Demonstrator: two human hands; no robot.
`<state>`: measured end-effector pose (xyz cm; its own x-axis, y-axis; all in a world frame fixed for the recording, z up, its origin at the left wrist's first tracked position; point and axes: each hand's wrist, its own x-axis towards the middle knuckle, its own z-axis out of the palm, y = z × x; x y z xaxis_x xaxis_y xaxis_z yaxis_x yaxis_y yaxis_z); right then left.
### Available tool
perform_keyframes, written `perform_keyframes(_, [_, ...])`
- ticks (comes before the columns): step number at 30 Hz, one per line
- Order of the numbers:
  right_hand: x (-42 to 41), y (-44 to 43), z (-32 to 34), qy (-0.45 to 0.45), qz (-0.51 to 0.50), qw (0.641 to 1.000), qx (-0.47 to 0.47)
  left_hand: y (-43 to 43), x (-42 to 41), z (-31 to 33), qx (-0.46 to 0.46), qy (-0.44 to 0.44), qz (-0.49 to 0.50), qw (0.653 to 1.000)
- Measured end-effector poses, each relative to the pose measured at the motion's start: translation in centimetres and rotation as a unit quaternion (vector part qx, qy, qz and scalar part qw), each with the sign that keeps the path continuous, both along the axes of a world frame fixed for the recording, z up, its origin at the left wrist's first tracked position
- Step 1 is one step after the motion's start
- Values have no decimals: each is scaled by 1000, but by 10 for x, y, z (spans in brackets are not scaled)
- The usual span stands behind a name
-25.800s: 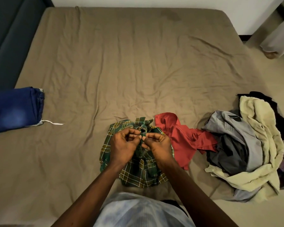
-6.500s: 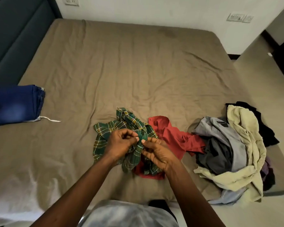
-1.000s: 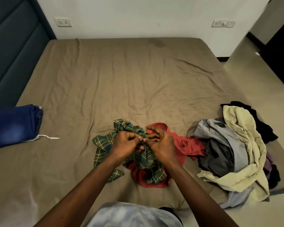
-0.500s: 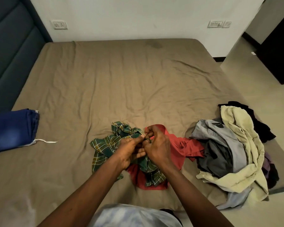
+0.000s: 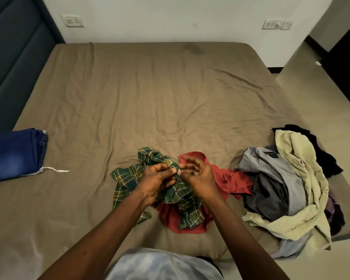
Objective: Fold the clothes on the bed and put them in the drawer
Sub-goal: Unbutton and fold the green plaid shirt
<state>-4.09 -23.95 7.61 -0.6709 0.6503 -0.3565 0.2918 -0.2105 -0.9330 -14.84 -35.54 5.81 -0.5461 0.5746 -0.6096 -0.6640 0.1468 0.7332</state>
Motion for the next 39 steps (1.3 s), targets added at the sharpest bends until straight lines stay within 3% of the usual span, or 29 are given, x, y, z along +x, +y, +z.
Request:
perform_keyframes(5, [-8,8,-5,-47,69,992,98,1,-7,-4,28,54,-10,998])
perform_keyframes(8, [-13,10,-4,-78,118,975,172,2,-5,-11,-8,125,-31,992])
perform_keyframes(12, [-18,13,-31,-203,138,946,210,-6,-21,-41,-104,213,-175,956])
perform_keyframes(14, [-9,19,-53,-304,199,899,244,-14,-37,-64,-175,224,-205,936])
perform_keyframes(16, [2,22,-86,-384,276,836,278,-20,-64,-91,-243,221,-151,932])
perform_keyframes(19, [12,22,-106,-399,310,790,348,-22,-100,-121,-300,211,-83,927])
perform_keyframes(21, [3,23,-115,-464,373,739,316,-13,-125,-145,-335,224,-70,912])
perform_keyframes(22, [-1,27,-124,-490,377,731,288,-7,-136,-157,-352,231,-68,904])
perform_keyframes(23, [-5,30,-131,-487,368,746,266,-1,-144,-169,-366,238,-61,897])
perform_keyframes(26, [-19,34,-161,-377,281,855,218,19,-170,-206,-377,221,-59,898])
perform_keyframes(29, [-49,39,-165,-300,218,919,134,34,-180,-227,-320,161,-107,927])
perform_keyframes(31, [-74,40,-160,-244,133,959,57,41,-174,-225,-318,185,-170,914])
perform_keyframes(33, [-98,43,-153,-207,29,978,-9,46,-158,-213,-295,295,-230,880])
perform_keyframes(35, [-119,48,-148,-195,-24,980,-31,43,-133,-186,-196,390,-233,869])
perform_keyframes(37, [-133,55,-145,-220,12,975,-24,31,-105,-163,-90,450,-234,857])
perform_keyframes(39, [-135,59,-151,-273,75,959,24,15,-76,-156,-43,466,-255,846])
